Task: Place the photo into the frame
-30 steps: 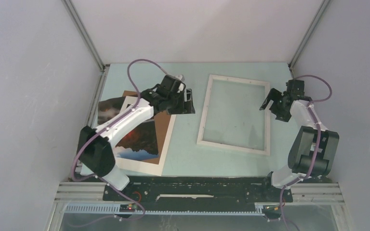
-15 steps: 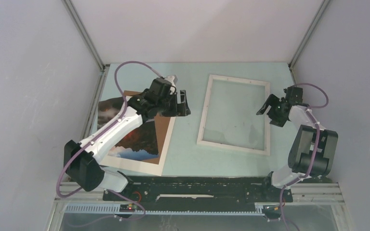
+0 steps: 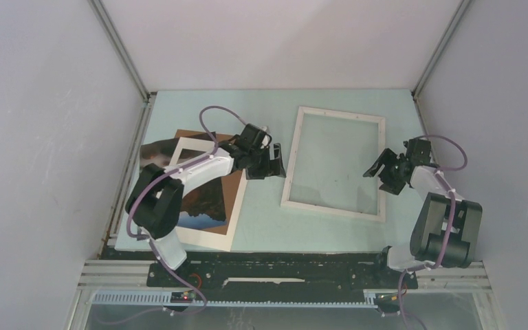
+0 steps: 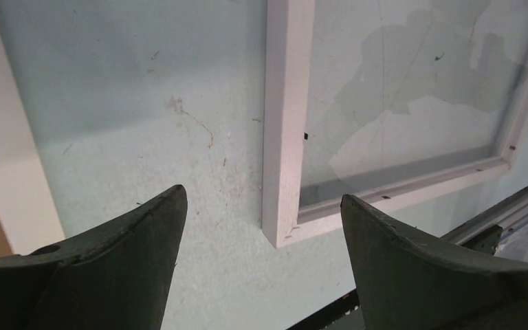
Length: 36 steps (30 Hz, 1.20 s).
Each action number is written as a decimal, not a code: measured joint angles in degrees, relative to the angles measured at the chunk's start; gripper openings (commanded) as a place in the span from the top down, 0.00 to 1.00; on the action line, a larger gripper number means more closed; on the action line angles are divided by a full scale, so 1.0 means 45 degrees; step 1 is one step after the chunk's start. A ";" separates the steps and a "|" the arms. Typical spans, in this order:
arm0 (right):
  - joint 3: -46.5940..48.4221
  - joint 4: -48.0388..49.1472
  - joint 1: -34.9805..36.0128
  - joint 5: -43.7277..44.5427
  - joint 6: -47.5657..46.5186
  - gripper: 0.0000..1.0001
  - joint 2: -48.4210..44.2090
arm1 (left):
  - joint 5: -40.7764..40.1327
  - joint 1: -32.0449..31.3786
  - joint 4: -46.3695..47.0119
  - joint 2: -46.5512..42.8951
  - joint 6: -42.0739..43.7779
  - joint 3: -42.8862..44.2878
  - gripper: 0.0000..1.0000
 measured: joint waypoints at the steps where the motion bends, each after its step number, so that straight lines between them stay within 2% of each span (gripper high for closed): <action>1: -0.0146 0.0015 0.0000 -0.0010 0.0034 0.20 -0.0092 | 0.0015 -0.0019 0.0126 0.0223 -0.0044 0.0000 0.11; 10: -0.0928 0.0039 0.0447 -0.0505 0.0209 0.19 -0.0651 | 0.0418 -0.0039 0.0937 0.1399 -0.0549 0.0000 0.10; 17: -0.0942 -0.0646 0.0287 0.0330 0.0248 0.19 -0.2501 | 0.0447 -0.0063 0.1588 0.1404 -0.0534 -0.0136 0.10; 27: -0.1161 -0.1758 0.0131 0.1248 0.0525 0.19 -0.2497 | 0.0058 -0.0325 0.1729 0.1409 -0.0403 -0.0544 0.11; 36: -0.2191 -0.1433 0.0554 0.1350 0.1681 0.19 -0.3109 | 0.0126 -0.0525 0.2176 0.1617 -0.0423 -0.0544 0.12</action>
